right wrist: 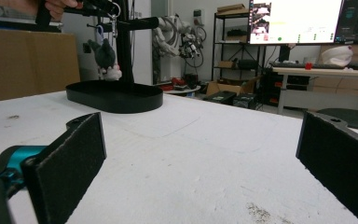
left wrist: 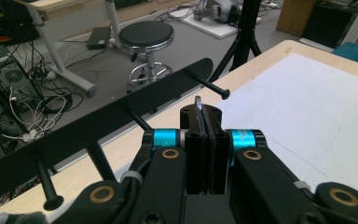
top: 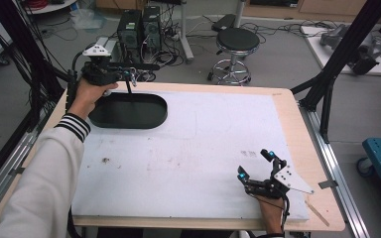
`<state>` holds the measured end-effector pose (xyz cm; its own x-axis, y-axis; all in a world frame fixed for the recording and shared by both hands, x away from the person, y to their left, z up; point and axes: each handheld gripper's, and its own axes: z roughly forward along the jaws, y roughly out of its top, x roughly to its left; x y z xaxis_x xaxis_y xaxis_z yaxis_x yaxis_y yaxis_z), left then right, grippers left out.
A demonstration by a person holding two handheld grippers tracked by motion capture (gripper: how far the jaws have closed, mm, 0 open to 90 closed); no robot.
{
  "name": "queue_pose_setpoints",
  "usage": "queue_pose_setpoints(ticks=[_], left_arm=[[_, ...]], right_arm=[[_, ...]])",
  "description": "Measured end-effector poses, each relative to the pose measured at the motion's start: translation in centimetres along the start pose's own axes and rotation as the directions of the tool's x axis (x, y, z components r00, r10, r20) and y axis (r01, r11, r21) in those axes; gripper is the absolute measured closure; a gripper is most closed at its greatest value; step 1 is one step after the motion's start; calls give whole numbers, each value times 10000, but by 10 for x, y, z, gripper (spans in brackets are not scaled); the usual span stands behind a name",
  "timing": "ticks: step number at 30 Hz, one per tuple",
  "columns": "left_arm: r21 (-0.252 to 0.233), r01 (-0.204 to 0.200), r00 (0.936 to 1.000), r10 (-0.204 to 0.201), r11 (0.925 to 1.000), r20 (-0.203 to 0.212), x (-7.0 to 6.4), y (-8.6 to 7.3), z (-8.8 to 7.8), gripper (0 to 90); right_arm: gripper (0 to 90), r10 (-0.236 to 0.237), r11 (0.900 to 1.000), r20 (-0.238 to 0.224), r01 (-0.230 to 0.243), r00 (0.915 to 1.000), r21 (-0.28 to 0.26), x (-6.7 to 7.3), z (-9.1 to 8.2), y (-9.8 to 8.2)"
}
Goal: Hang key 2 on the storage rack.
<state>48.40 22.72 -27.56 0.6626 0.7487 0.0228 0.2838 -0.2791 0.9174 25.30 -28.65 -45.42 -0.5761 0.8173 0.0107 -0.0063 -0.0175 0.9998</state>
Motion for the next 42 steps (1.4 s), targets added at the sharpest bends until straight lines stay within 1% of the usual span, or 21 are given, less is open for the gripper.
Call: queue_pose_setpoints(ticks=[2,5,9,11,16,25,33,34,42], left_arm=[[196,-35,10000,34,9998,11,3,0,2,882],[163,22,10000,-23,9999,31,7,-1,4,882],[344,61,10000,-62,9994,41,10,-4,7,882],[288,128,9999,-129,9995,45,12,-5,8,882],[353,129,9999,-127,9993,-55,14,-7,10,881],[385,133,9999,-130,9992,-96,16,-8,10,881],[467,137,9993,-121,9988,-350,18,-9,10,881],[462,150,9991,-132,9988,-397,18,-9,10,881],[395,122,9982,-99,9991,-587,18,-9,12,879]], right_arm=[[7,8,10000,4,-8,10000,6,0,0,0],[7,-5,10000,30,5,10000,-4,0,0,0],[7,0,10000,58,0,10000,4,0,0,0],[7,-13,10000,65,13,10000,4,0,0,0],[6,-4,10000,89,4,10000,18,0,0,0],[7,-15,10000,95,14,10000,20,0,0,0],[7,5,10000,96,-5,10000,9,1,0,0],[7,-47,10000,102,47,9999,0,0,0,0],[6,-2,10000,100,2,10000,10,1,0,0]])
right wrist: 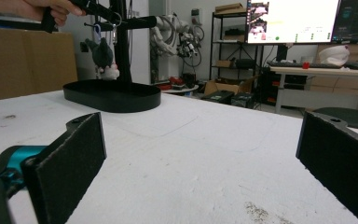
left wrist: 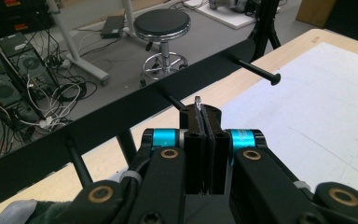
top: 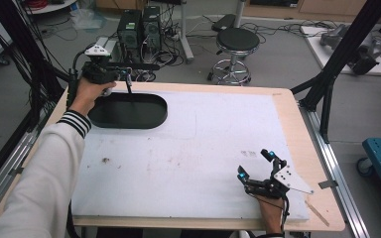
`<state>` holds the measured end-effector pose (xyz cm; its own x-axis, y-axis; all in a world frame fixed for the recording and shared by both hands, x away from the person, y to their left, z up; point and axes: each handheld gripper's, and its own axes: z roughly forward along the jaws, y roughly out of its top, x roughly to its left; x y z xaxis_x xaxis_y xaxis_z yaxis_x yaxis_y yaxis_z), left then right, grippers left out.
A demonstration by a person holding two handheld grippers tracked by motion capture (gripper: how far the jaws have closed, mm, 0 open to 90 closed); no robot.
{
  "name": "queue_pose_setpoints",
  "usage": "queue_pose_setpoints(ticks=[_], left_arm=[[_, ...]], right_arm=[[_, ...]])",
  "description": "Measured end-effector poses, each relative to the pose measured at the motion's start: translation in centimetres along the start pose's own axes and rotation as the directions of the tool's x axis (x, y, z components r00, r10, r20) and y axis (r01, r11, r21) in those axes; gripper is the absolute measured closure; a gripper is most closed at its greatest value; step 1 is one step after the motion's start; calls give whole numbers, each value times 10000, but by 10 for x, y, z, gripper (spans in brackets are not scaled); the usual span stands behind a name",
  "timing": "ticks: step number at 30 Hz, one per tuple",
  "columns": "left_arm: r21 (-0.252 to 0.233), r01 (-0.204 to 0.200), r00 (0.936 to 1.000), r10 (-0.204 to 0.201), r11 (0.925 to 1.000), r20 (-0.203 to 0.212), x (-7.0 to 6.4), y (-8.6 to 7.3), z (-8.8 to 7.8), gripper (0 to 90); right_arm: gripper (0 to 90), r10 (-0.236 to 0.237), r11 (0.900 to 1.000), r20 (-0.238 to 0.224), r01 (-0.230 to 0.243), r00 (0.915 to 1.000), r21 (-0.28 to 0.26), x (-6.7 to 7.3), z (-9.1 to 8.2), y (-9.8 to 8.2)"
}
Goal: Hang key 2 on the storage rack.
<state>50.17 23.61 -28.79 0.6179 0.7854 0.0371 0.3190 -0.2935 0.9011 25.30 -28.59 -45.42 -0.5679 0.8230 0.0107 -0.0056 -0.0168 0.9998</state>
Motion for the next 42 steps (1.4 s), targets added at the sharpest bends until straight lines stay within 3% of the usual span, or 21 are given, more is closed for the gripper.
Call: queue_pose_setpoints(ticks=[18,24,28,31,37,42], left_arm=[[-176,-153,9994,148,9997,-307,1,1,6,878],[6,-293,9989,293,9996,-368,1,3,6,876],[64,-313,9970,316,9995,-705,0,4,7,863],[-132,-130,9947,116,9998,-1018,1,5,5,855],[-231,-82,9922,53,9997,-1245,3,6,0,744],[-428,20,9924,-73,9991,-1225,2,6,-2,477]], right_arm=[[7,13,10000,-6,-13,10000,41,0,0,0],[7,-26,10000,9,26,10000,14,0,0,0],[7,21,10000,-7,-21,10000,36,1,0,0],[7,27,10000,1,-27,10000,34,1,0,0],[7,16,10000,-2,-16,10000,32,1,0,0],[6,17,10000,3,-17,10000,30,1,0,0]])
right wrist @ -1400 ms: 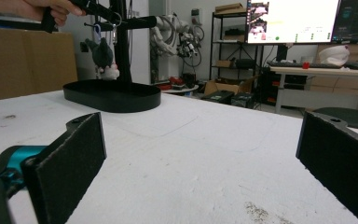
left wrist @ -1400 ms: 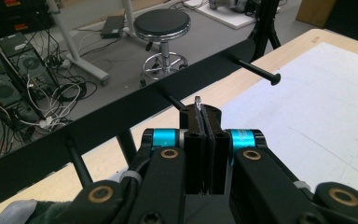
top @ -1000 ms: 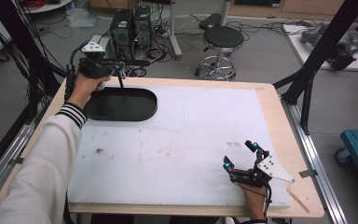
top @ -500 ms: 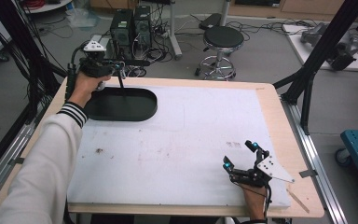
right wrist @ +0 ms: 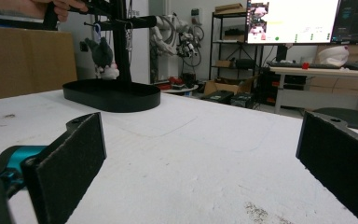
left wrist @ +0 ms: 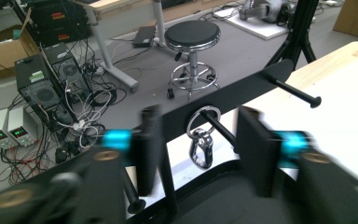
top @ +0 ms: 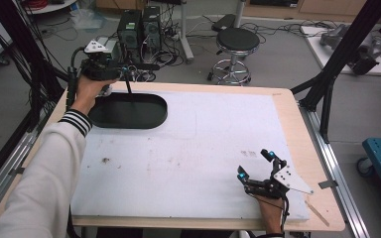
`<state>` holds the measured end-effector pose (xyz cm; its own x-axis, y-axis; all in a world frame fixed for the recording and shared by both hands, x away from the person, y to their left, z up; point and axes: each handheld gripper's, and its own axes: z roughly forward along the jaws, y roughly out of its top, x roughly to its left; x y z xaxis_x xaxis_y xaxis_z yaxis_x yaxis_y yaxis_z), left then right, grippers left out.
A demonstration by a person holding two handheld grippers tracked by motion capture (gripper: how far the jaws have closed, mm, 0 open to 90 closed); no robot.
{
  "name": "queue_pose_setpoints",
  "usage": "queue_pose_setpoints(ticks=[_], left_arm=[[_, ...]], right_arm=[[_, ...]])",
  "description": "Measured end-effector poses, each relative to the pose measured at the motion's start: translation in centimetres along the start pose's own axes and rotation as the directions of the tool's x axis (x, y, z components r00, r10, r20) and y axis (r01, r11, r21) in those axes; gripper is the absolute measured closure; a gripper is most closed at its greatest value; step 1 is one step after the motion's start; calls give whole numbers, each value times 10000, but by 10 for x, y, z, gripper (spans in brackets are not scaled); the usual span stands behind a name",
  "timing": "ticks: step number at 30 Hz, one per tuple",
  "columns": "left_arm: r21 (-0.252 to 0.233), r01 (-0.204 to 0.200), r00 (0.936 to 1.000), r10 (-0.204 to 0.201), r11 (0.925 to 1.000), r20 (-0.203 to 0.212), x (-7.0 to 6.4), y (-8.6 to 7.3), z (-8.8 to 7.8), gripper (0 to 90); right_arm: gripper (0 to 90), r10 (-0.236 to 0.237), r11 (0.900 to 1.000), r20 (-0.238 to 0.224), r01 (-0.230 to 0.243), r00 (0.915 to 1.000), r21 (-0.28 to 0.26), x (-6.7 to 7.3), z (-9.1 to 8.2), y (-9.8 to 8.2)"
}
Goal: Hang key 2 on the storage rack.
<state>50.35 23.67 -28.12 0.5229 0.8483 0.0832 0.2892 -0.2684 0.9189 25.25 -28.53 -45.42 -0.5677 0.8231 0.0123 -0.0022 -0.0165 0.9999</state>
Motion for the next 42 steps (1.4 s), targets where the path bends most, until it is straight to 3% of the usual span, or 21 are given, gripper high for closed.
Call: queue_pose_setpoints(ticks=[3,5,7,10,15,18,22,25,29,31,36,39,42], left_arm=[[-154,45,9992,-39,9999,396,-3,1,-3,344],[-330,-220,9979,240,9992,610,-8,1,-7,335],[-424,-412,9962,443,9982,744,-13,0,-13,235],[-963,-553,9958,619,9938,676,-20,-2,-25,50],[-1747,-955,9844,1191,9800,1298,-26,-9,-52,17],[-2179,-1116,9794,1444,9696,1412,-28,-16,-70,17],[-2632,-729,9801,1179,9620,1595,-30,-32,-90,17],[-2858,-691,9789,1202,9558,1651,-32,-49,-103,17],[-2969,-441,9796,997,9539,1748,-34,-76,-119,17],[-2861,-478,9782,1028,9570,1805,-34,-90,-126,17],[-2988,-387,9798,948,9535,1758,-36,-125,-147,17],[-3166,-218,9822,793,9483,1701,-38,-145,-159,17],[-3523,-11,9858,602,9359,1567,-42,-165,-169,17]], right_arm=[[6,-37,10000,-6,37,10000,-24,-1,0,0],[7,7,10000,-5,-7,10000,9,0,0,0],[6,-3,10000,-19,3,10000,12,0,0,0],[6,-37,10000,-2,37,10000,-20,-1,0,0],[6,-48,10000,-9,48,10000,-26,-1,0,0],[6,-48,10000,-1,48,10000,-28,-1,0,0],[6,-53,10000,13,53,10000,-54,-1,0,0],[7,-1,10000,-13,1,10000,-6,0,0,0],[7,-3,10000,5,3,10000,11,0,0,0],[7,-9,10000,17,9,10000,5,0,0,0],[7,-96,10000,45,96,9999,13,0,0,0],[7,-77,10000,42,77,10000,24,0,0,0],[6,-101,9999,15,101,9999,31,1,0,0]])
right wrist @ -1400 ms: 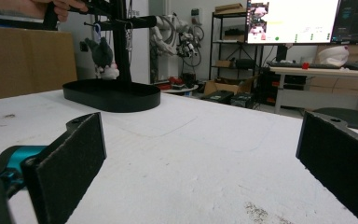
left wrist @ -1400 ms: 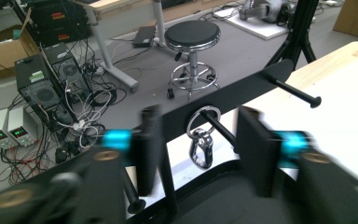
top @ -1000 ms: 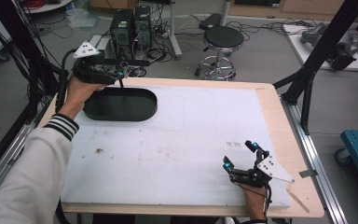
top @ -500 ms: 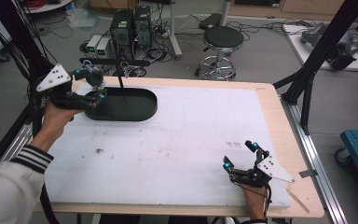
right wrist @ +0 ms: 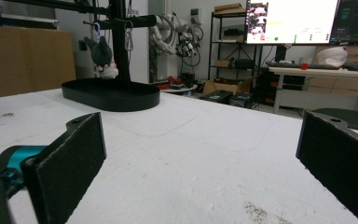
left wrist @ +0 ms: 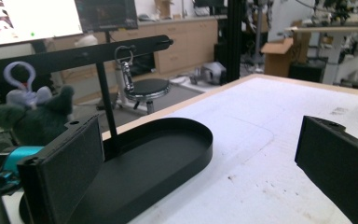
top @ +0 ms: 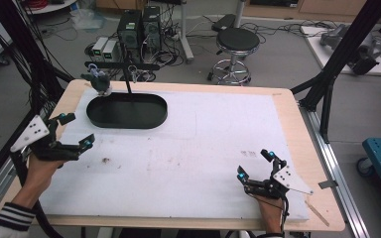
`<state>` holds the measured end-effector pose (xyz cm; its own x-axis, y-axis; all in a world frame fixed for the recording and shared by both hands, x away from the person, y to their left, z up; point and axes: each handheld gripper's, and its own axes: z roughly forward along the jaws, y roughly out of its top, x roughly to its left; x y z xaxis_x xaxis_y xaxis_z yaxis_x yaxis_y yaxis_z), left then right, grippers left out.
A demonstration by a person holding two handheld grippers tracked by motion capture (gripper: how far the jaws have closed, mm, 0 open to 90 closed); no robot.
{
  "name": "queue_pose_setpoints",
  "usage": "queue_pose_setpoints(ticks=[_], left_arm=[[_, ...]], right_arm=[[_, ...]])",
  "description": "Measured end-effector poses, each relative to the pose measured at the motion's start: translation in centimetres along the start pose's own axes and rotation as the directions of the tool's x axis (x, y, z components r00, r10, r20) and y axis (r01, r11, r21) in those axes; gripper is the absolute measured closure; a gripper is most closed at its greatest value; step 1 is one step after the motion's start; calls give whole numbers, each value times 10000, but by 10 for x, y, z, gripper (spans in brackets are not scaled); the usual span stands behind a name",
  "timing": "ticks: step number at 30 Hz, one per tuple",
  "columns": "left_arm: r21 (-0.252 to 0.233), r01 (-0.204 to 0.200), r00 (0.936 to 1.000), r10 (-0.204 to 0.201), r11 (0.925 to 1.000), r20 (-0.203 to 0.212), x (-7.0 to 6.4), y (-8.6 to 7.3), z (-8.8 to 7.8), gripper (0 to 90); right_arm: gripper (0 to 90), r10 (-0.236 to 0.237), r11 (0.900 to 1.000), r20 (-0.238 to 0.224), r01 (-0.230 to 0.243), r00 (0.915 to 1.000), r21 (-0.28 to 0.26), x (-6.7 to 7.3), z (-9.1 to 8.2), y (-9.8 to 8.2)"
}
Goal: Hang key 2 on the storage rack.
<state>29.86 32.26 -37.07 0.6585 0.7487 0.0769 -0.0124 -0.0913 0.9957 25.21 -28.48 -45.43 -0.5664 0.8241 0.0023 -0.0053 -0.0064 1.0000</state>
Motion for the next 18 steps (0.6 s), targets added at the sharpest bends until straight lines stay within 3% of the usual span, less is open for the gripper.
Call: queue_pose_setpoints(ticks=[3,11,14,18], left_arm=[[-253,109,9999,-113,9996,-125,-6,-16,-9,17],[-169,248,9989,-254,9995,-389,-17,-51,-16,17],[-305,514,9966,-533,9982,-628,-18,-64,-20,17],[-281,660,9937,-683,9974,-893,-18,-73,-23,17]], right_arm=[[7,-48,10000,37,48,10000,-30,0,0,0],[6,-43,10000,52,43,10000,-52,0,0,0],[7,-42,10000,52,42,10000,-52,0,0,0],[6,-26,10000,44,27,10000,-44,0,0,0]])
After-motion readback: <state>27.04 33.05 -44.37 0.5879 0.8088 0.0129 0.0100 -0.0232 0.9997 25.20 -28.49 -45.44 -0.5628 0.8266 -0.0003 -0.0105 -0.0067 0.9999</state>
